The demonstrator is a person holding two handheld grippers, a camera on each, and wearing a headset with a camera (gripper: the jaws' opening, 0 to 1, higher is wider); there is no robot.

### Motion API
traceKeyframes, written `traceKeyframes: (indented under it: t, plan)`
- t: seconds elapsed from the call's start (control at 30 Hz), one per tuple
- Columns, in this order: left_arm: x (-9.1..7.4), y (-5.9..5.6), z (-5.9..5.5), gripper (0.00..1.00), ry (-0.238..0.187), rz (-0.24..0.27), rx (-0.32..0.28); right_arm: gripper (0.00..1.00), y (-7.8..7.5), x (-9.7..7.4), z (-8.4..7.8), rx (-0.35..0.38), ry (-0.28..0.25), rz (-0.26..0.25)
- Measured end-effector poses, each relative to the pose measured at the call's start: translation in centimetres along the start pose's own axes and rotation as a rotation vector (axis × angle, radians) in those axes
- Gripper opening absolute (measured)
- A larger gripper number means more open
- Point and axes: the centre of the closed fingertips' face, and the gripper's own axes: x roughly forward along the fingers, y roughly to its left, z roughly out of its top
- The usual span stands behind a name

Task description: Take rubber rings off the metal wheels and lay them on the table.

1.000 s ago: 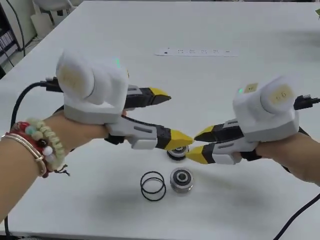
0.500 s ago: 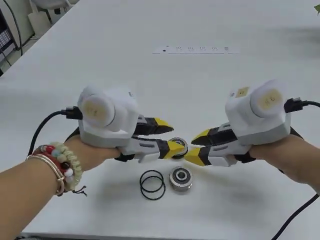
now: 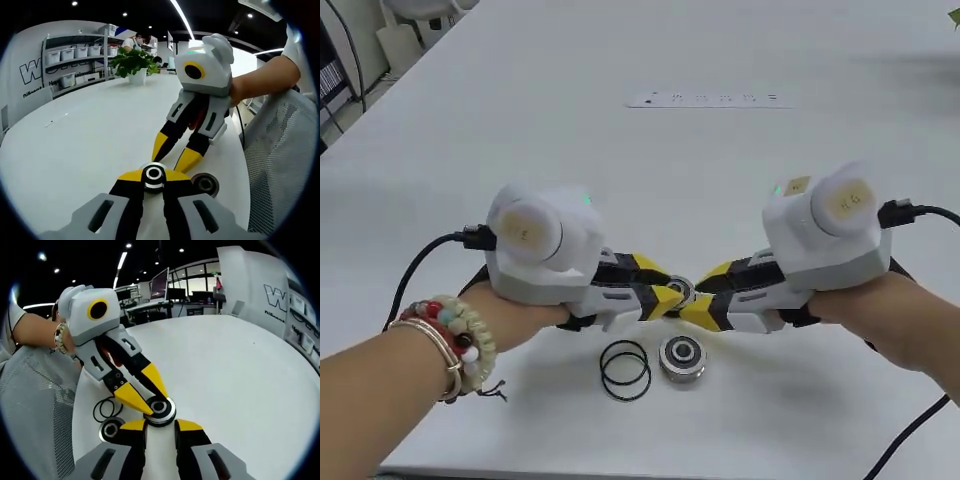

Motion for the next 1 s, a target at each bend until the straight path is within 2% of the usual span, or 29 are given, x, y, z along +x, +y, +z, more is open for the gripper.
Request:
traceKeyframes:
  t: [0.07,0.1,0.3,0.37,0.4,0.43,0.47,0.67,0.83,0.87,1.0]
  plan:
    - [-0.1,0.0,-0.1,0.09,0.002,0.003,0.02,0.19,0.0,0.0,0.0,0.005,-0.002,0.004]
    - [0.0,-0.1,-0.3,0.08,0.016,-0.006,0.033,0.18,0.0,0.0,0.0,0.005,-0.002,0.005]
    - [0.1,0.1,-0.4,0.08,0.005,0.002,0.018,0.17,0.1,0.0,-0.1,0.005,-0.001,0.011]
    - [0.1,0.1,-0.4,0.08,0.005,0.003,0.017,0.13,0.1,0.0,-0.4,-0.002,0.017,0.013]
    - [0.1,0.2,-0.4,0.08,0.004,0.004,0.017,0.1,-0.3,-0.2,-0.6,-0.044,0.033,-0.007]
    - [0.0,0.2,-0.4,0.08,0.004,0.004,0.017,0.08,0.1,-0.2,-0.5,-0.008,0.016,0.011]
    - [0.0,0.2,-0.4,0.08,0.004,0.004,0.017,0.07,0.1,-0.2,-0.4,-0.003,0.013,0.013]
    - [0.0,0.3,-0.4,0.08,0.003,0.009,0.017,0.01,0.1,-0.3,-0.4,-0.007,0.022,0.004]
    - [-0.1,0.2,-0.3,0.08,0.006,0.007,0.023,0.0,-0.3,-0.5,-0.5,0.056,0.017,-0.005]
    - [-0.1,0.1,-0.3,0.08,0.008,0.007,0.029,0.0,-0.6,-0.6,-0.5,0.077,0.01,-0.019]
    - [-0.1,0.0,-0.3,0.08,0.008,0.002,0.036,0.0,-0.8,-1.0,-0.3,0.171,-0.013,-0.022]
